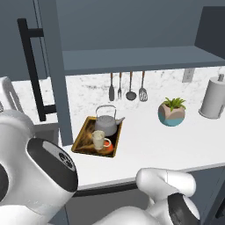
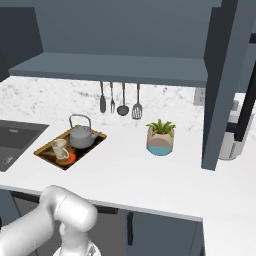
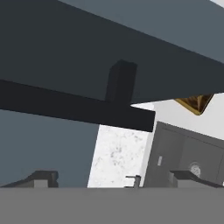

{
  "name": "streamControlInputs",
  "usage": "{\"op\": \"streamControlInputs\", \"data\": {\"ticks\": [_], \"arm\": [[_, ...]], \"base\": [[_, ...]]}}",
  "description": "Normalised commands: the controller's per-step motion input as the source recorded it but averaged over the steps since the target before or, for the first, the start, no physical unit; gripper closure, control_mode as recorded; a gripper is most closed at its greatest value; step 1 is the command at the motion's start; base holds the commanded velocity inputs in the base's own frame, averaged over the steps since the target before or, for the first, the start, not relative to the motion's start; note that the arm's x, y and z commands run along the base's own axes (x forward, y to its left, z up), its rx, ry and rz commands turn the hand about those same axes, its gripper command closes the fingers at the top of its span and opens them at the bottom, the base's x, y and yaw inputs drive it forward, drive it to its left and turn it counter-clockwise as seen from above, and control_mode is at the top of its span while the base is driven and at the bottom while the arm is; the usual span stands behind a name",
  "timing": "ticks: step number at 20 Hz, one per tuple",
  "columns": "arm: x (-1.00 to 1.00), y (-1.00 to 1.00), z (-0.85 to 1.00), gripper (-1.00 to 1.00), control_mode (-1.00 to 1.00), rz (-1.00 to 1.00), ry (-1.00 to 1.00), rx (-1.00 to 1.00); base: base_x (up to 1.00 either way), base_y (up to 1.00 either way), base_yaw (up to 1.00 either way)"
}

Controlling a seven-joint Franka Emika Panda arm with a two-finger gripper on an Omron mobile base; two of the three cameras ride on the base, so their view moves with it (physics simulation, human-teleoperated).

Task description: Pick the kettle from the counter and place it on the tray. Then pick the mug from the cabinet and place it on the tray. Then close the cabinet doors.

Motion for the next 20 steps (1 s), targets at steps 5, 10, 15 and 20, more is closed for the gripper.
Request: {"op": "streamControlInputs", "data": {"ticks": [5,10,15,20], "arm": [[0.14,-0.2,-0.19,-1.0,-1.0,-0.17,0.0,0.0],[0.11,-0.23,-0.36,-1.0,-1.0,-0.11,0.0,0.0],[0.29,-0.3,-0.13,-1.0,-1.0,-0.04,0.0,0.0],[0.27,-0.28,0.0,-1.0,-1.0,-0.02,0.0,0.03]], "base": [[0.0,0.0,0.0],[0.0,0.0,0.0],[0.0,0.0,0.0],[0.0,0.0,0.0]]}}
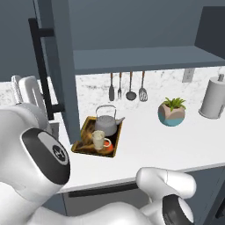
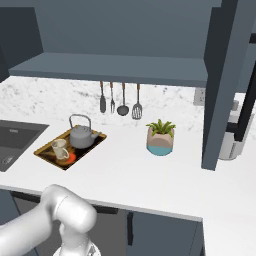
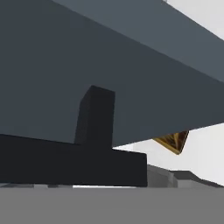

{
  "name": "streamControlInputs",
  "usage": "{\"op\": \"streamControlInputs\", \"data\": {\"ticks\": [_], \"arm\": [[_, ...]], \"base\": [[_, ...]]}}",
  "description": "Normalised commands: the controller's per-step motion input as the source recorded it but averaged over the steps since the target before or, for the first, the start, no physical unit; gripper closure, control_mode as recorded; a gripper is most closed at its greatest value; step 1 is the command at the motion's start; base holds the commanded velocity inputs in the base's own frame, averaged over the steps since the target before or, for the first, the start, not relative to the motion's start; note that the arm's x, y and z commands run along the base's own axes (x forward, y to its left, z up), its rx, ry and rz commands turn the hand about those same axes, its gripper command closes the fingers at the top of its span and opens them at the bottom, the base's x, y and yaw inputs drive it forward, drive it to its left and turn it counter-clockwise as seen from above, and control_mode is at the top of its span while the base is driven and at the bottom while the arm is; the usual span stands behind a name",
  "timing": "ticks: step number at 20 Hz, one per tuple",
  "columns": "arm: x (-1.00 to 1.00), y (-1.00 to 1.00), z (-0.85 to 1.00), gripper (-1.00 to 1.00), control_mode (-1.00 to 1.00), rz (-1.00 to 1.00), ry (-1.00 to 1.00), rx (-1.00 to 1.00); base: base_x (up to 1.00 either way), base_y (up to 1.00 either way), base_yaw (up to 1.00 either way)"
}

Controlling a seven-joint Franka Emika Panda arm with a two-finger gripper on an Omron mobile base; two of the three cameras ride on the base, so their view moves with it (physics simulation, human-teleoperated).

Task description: Pick the kettle from the counter and place it on the tray. Then pick the mug from the cabinet and place it on the tray. Then close the cabinet doors.

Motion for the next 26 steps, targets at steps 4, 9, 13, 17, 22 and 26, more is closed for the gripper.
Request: {"op": "streamControlInputs", "data": {"ticks": [4,9,13,17,22,26], "arm": [[0.02,-0.62,0.0,-1.0,-1.0,-0.07,-0.02,0.01],[0.11,-0.75,-0.03,-1.0,-1.0,-0.06,-0.02,0.0],[0.35,-0.76,-0.01,-1.0,-1.0,-0.06,-0.02,0.0],[0.53,-0.65,-0.07,-1.0,-1.0,0.0,0.0,0.0],[0.51,-0.63,-0.2,-1.0,-1.0,0.0,-0.07,0.0],[0.61,-0.62,-0.28,-1.0,-1.0,0.0,-0.05,0.0]], "base": [[0.0,0.0,0.0],[0.0,0.0,0.0],[0.0,0.0,0.0],[0.0,0.0,0.0],[0.0,0.0,0.0],[0.0,0.0,0.0]]}}
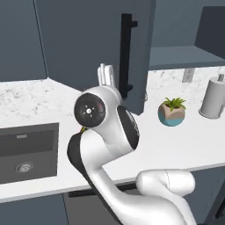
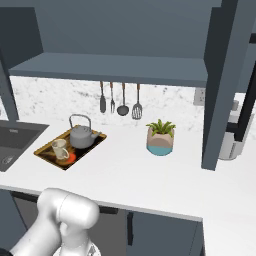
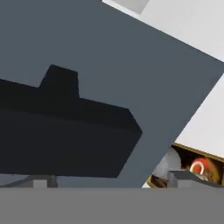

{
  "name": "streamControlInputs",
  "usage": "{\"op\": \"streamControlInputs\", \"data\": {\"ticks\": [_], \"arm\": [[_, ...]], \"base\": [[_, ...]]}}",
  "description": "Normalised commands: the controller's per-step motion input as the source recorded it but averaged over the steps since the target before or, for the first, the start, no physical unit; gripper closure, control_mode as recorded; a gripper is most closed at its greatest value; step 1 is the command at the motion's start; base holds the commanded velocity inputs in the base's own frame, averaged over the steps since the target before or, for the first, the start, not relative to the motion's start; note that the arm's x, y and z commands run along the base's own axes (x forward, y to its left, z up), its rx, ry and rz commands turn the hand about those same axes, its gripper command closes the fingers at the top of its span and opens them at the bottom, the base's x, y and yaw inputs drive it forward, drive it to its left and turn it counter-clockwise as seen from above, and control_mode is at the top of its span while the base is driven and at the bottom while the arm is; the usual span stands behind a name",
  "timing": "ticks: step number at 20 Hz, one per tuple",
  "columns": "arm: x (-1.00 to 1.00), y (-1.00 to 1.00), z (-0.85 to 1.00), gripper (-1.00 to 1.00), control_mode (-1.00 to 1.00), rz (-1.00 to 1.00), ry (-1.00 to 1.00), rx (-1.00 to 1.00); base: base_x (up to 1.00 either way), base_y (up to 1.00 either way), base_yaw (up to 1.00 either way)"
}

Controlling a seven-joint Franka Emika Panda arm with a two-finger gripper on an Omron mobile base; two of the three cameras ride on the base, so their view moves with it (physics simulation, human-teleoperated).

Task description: Pick the kettle from the counter and place it on the tray. Then pick the mug from the cabinet and place it on the tray. Then close the cabinet doors.

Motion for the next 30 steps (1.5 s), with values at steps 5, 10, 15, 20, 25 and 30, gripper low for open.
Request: {"op": "streamControlInputs", "data": {"ticks": [5,10,15,20,25,30], "arm": [[0.63,-0.57,-0.05,-1.0,-1.0,0.0,-0.02,0.0],[0.64,-0.46,0.0,-1.0,-1.0,-0.01,0.0,0.0],[0.52,-0.5,0.07,-1.0,-1.0,-0.04,0.03,0.0],[0.66,-0.48,0.07,-1.0,-1.0,-0.13,0.19,0.0],[0.7,-0.5,0.0,-1.0,-1.0,-0.06,0.1,0.0],[0.41,-0.54,0.0,-1.0,-1.0,0.0,0.0,0.0]], "base": [[0.0,0.0,0.0],[0.0,0.0,0.0],[0.0,0.0,0.0],[0.0,0.0,0.0],[0.0,0.0,0.0],[0.0,0.0,0.0]]}}
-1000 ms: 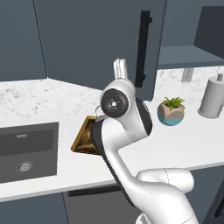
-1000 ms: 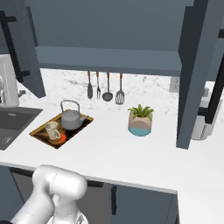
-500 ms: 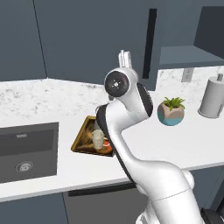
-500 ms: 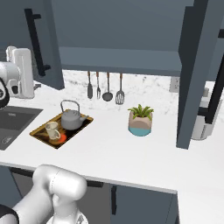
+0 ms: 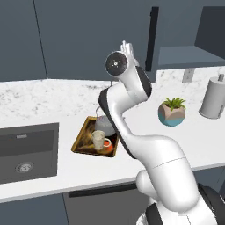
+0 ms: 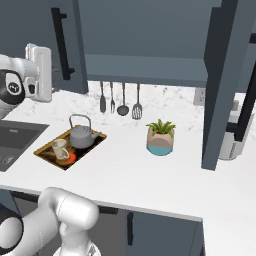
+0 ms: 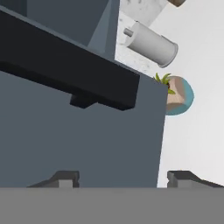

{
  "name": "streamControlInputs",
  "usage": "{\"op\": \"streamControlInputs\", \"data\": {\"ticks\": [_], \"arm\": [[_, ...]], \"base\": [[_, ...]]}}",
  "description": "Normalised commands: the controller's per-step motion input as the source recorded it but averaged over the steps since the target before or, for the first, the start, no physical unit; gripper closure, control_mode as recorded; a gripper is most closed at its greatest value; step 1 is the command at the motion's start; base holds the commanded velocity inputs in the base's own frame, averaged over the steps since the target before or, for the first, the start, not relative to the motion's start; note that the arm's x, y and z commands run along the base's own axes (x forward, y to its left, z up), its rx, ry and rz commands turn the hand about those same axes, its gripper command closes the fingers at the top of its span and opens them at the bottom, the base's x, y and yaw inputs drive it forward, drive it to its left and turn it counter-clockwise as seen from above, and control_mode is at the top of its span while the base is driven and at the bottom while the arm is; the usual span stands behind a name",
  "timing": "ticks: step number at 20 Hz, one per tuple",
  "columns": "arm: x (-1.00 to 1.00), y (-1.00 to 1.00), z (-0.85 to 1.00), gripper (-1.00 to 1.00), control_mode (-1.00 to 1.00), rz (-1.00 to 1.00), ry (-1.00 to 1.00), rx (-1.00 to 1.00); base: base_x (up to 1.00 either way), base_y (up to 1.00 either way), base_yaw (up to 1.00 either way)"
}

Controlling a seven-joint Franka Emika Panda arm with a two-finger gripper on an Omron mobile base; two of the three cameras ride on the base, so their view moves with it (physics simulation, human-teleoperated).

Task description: Pick the kettle from the counter and place it on the tray. Then pick the mug from the cabinet and place it on the tray. Then close the cabinet doors.

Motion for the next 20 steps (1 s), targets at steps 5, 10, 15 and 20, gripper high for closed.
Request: {"op": "streamControlInputs", "data": {"ticks": [5,10,15,20], "arm": [[0.18,-0.41,-0.16,-1.0,-1.0,0.01,0.0,0.0],[0.59,-0.32,-0.13,-1.0,-1.0,0.02,0.0,0.0],[0.5,-0.22,-0.07,-1.0,-1.0,0.11,0.0,0.01],[0.27,-0.08,-0.15,-1.0,-1.0,0.15,0.01,0.0]], "base": [[0.0,0.0,0.0],[0.0,0.0,0.0],[0.0,0.0,0.0],[0.0,0.0,0.0]]}}
